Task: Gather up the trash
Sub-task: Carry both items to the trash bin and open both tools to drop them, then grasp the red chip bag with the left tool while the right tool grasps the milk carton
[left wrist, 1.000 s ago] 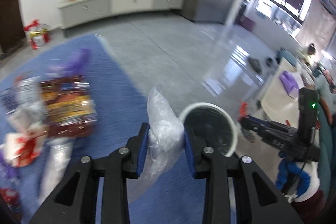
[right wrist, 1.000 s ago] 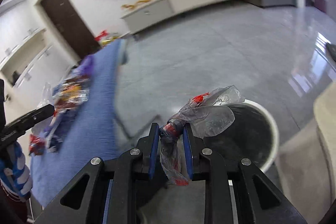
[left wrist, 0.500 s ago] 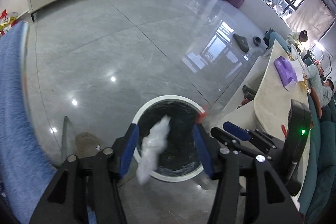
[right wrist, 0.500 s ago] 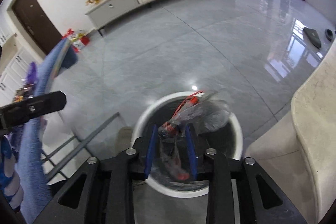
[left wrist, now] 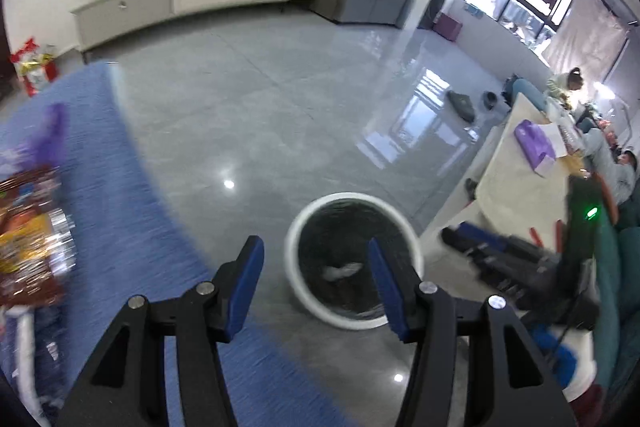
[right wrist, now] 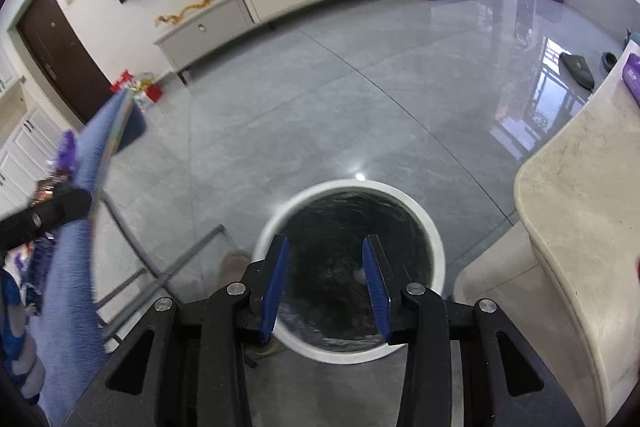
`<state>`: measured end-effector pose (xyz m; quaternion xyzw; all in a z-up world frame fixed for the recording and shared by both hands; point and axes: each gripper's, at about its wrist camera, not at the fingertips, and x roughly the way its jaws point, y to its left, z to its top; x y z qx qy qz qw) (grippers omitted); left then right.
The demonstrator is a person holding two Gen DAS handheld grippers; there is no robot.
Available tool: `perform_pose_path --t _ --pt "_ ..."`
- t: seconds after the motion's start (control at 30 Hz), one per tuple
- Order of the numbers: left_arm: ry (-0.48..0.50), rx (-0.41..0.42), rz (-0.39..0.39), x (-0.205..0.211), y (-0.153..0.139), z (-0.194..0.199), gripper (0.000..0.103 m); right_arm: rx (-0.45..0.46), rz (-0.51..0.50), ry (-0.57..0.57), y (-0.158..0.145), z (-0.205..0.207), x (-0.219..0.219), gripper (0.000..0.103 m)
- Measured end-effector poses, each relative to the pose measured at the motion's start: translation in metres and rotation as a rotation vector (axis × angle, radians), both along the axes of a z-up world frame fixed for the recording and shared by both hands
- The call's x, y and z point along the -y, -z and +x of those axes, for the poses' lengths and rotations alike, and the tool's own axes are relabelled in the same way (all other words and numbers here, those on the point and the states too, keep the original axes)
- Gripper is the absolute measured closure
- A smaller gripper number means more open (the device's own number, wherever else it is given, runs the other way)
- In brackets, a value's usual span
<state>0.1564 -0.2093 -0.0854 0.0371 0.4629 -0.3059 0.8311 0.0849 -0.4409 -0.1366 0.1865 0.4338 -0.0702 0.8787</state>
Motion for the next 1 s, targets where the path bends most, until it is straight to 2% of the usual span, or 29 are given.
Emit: perform_pose_path --t 0.13,0.2,0.33,0.43,0.57,0.73,0.83,0.9,1.0 --pt "-0.096 0.056 0.027 -0.058 -0.013 -0.012 0.049 0.056 0.007 -0.046 -0.026 -0.005 -0.027 0.060" --pt "-0.150 0.080 0.022 -0.089 -0.018 -0.021 0.044 0.076 0.006 -0.075 -0.038 -0.005 -0.043 0.059" --pt "-0.287 0.153 0.016 -0.158 -0.035 -0.039 0.032 0.116 0.012 -0.161 -0.062 -0.004 -0.086 0.058" --pt "-0.409 0.219 0.018 -0.215 -0.046 -0.055 0.028 0.133 0.013 -0.239 -0.077 0.001 -0.122 0.056" --pt "-0.554 0.253 -0.001 -0.284 -0.053 -0.076 0.025 0.146 0.017 -0.323 -0.088 0.005 -0.162 0.053" --pt "-0.693 0.254 -0.014 -0.350 -0.048 -0.091 0.021 0.137 0.017 -0.409 -0.095 0.010 -0.213 0.051" --pt "-0.761 0.240 -0.016 -0.383 -0.034 -0.097 0.021 0.120 0.024 -0.449 -0.093 0.018 -0.234 0.049" --pt "-0.789 0.224 -0.025 -0.398 -0.024 -0.097 0.021 0.108 0.031 -0.472 -0.090 0.019 -0.244 0.048" --pt "-0.807 0.195 -0.051 -0.413 -0.008 -0.100 0.021 0.068 0.056 -0.512 -0.082 0.026 -0.268 0.041"
